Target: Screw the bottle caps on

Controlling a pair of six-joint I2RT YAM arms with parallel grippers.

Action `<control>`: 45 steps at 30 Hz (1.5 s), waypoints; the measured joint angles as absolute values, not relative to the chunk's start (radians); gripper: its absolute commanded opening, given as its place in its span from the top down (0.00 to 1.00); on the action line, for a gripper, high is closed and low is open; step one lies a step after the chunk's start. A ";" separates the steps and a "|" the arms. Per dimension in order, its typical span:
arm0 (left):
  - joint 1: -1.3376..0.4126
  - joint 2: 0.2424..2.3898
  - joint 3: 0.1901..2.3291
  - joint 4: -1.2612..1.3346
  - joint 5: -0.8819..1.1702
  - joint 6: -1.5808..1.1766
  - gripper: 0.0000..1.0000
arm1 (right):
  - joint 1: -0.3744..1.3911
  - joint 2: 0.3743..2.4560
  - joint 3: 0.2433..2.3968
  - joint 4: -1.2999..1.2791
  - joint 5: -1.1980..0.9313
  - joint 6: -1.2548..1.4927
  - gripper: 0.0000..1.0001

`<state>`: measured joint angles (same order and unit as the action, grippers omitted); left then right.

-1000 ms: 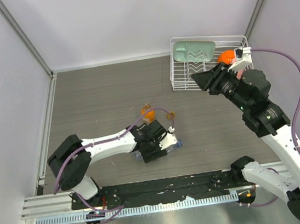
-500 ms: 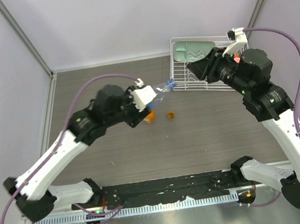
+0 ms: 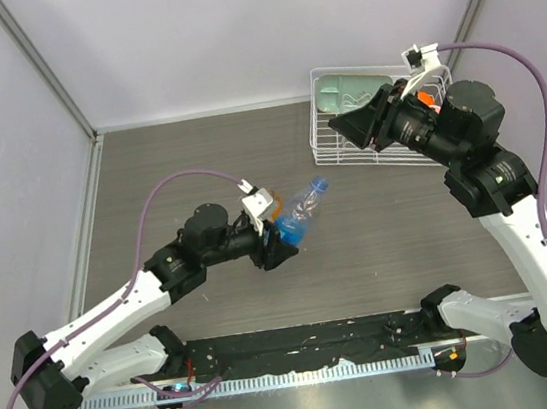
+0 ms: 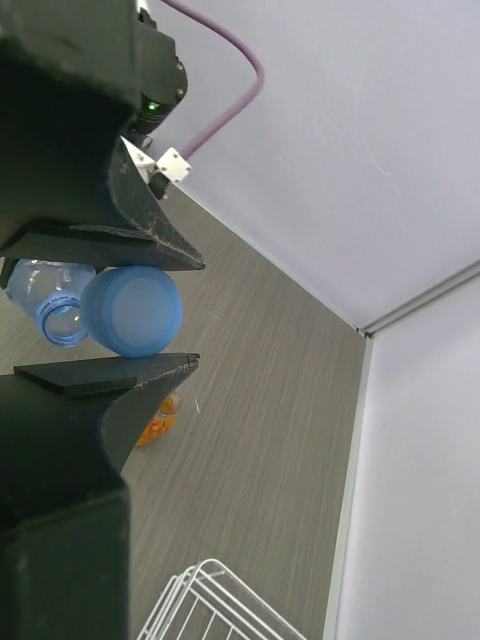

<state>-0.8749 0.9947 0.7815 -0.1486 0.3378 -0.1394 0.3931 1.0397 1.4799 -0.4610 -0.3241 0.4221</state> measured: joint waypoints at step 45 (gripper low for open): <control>-0.835 1.005 0.762 0.236 0.453 -0.308 0.97 | 0.540 1.014 1.282 -0.136 -0.501 0.422 0.74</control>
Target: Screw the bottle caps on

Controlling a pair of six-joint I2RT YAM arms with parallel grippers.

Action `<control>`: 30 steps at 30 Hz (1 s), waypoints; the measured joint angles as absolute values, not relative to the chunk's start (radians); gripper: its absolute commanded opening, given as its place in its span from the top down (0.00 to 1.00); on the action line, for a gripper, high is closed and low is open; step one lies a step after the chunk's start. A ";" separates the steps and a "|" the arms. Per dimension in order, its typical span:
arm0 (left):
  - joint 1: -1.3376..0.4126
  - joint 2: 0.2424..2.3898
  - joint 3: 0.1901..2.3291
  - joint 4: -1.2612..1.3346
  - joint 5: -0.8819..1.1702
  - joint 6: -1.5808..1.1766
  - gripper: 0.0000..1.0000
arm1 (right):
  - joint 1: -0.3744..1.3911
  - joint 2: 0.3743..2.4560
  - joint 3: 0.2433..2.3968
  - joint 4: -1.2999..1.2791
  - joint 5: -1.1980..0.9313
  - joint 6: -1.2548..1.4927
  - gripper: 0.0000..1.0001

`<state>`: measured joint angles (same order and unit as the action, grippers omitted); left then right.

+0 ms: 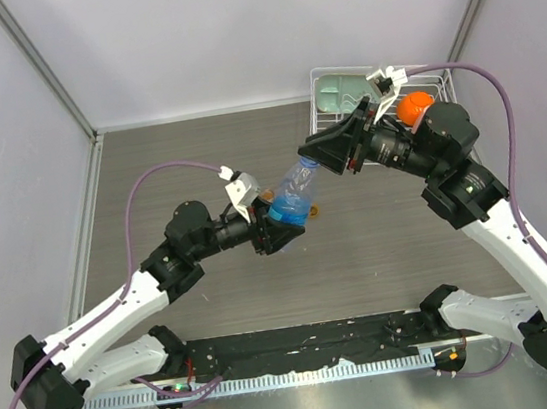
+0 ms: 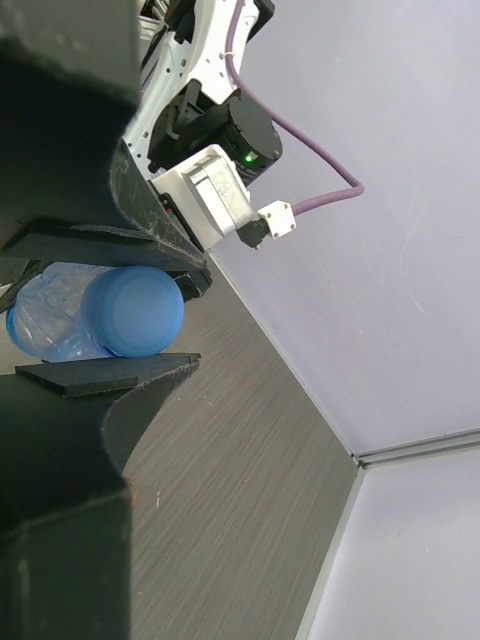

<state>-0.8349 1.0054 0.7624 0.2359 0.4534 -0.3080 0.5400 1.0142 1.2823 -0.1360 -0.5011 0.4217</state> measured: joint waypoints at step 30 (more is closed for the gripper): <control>-0.827 0.985 0.749 0.226 0.484 -0.331 1.00 | 0.596 1.028 1.282 -0.154 -0.393 0.312 0.74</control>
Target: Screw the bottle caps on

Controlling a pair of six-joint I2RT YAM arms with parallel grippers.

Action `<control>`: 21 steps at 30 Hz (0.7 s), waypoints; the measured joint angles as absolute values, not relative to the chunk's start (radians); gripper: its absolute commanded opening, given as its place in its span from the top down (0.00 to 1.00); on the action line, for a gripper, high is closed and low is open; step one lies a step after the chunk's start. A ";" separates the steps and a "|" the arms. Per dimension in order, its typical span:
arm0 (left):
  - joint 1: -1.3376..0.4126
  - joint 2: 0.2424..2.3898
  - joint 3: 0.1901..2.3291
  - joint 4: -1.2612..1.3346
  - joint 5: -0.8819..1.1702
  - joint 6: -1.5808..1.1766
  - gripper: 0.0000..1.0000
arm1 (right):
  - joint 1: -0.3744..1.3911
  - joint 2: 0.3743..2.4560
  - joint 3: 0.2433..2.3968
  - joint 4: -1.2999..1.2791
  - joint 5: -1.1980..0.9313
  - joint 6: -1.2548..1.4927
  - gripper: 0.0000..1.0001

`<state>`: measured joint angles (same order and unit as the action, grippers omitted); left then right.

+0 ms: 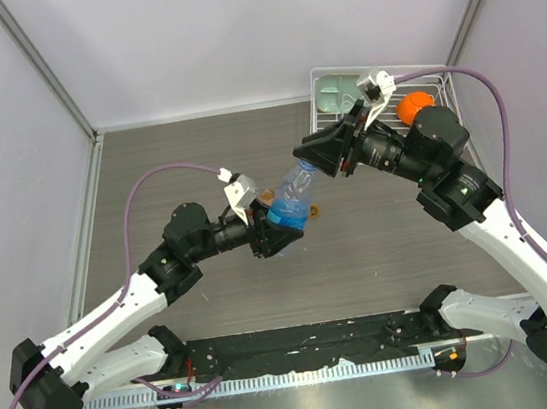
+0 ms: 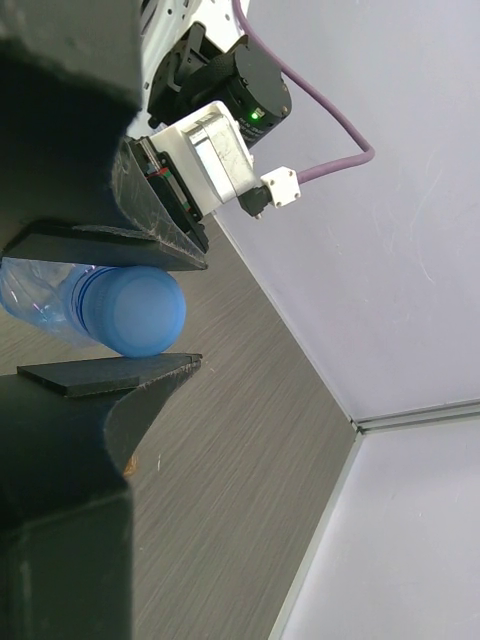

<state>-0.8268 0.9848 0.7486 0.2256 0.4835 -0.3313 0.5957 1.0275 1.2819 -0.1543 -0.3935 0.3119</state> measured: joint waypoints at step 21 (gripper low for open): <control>-0.803 0.957 0.730 0.212 0.468 -0.343 1.00 | 0.678 1.053 1.302 -0.187 -0.312 0.223 0.71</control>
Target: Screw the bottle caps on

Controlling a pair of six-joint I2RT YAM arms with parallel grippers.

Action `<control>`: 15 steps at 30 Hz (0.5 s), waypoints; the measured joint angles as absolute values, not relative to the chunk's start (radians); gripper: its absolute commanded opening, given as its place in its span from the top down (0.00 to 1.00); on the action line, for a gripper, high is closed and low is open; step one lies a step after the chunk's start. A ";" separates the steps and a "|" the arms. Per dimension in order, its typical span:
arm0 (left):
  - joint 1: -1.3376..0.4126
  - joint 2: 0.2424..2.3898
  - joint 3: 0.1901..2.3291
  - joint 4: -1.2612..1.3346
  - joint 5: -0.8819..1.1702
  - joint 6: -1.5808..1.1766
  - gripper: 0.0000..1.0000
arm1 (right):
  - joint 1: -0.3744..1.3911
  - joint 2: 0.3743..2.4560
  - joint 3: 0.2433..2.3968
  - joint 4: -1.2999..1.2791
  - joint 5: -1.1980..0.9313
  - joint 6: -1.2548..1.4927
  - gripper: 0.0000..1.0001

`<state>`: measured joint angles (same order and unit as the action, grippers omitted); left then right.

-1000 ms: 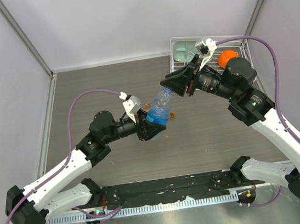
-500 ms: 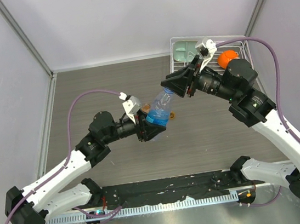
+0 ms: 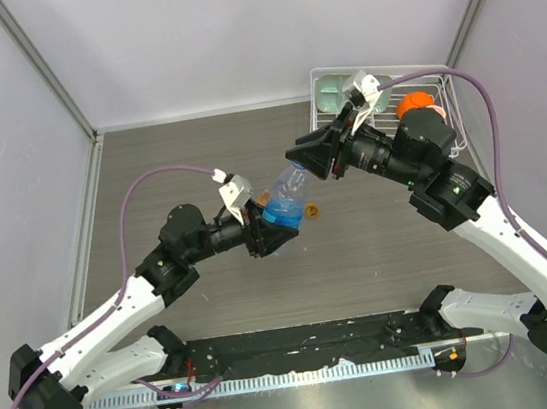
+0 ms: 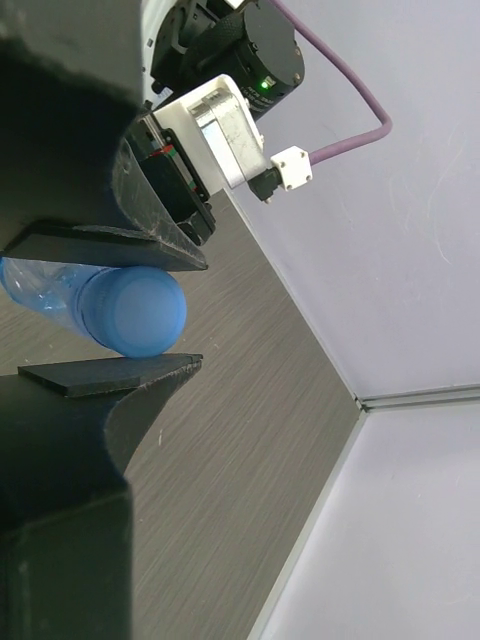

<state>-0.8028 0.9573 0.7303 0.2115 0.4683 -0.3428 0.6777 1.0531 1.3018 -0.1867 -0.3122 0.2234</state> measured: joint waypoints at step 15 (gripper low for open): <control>-0.773 0.944 0.673 0.342 0.410 -0.299 0.96 | 0.842 1.113 1.341 -0.083 -0.199 0.220 0.80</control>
<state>-0.7727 0.9440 0.6735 0.3424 0.4103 -0.2993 0.8425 1.1130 1.3407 -0.0834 -0.1993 0.2195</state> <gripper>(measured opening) 0.435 0.397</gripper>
